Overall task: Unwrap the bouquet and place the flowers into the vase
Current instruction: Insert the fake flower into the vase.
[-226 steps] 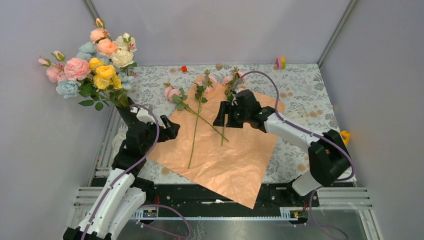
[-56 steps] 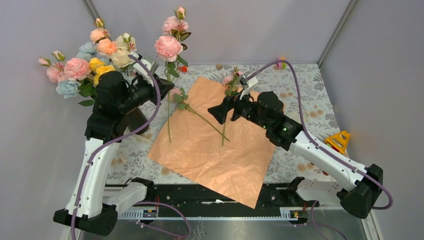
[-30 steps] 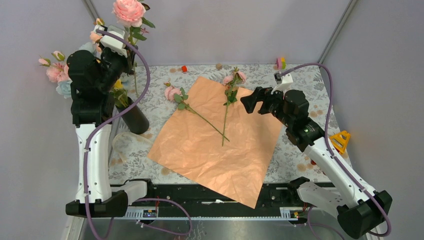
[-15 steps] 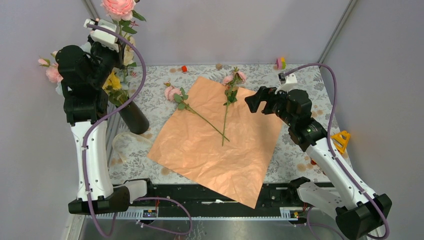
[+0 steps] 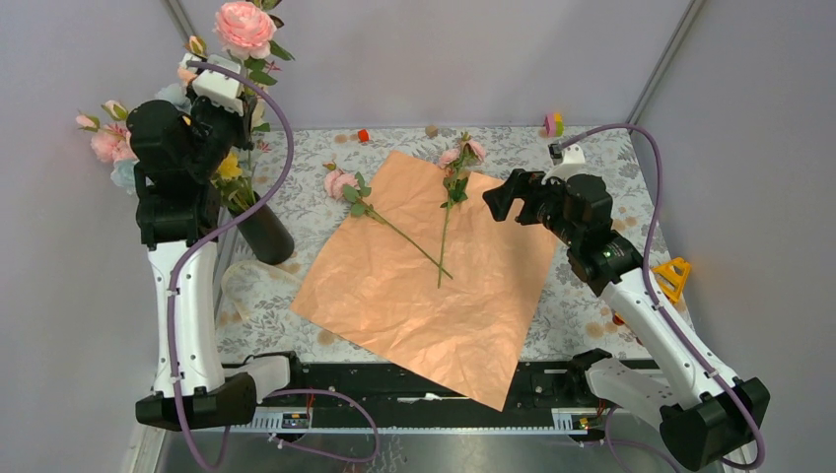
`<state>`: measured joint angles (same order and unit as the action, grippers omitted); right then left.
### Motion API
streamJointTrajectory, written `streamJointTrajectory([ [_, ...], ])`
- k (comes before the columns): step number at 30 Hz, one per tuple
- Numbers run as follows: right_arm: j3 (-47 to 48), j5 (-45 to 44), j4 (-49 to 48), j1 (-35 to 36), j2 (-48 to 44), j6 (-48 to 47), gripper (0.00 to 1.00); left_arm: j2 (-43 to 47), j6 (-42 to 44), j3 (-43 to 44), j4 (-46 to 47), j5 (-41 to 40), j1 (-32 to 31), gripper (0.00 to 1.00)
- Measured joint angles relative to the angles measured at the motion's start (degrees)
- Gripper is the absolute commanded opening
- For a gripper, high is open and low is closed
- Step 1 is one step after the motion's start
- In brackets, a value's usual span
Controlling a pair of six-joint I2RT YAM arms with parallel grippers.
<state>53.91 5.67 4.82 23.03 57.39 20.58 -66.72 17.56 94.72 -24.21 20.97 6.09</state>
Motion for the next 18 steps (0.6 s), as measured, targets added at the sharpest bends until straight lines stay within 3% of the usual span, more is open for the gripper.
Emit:
streamJointTrajectory([
  [18,0.0,1.4,0.0,-0.6,0.3,0.9,1.0,4.6,0.0,-15.4,2.6,-2.6,0.0,0.0],
])
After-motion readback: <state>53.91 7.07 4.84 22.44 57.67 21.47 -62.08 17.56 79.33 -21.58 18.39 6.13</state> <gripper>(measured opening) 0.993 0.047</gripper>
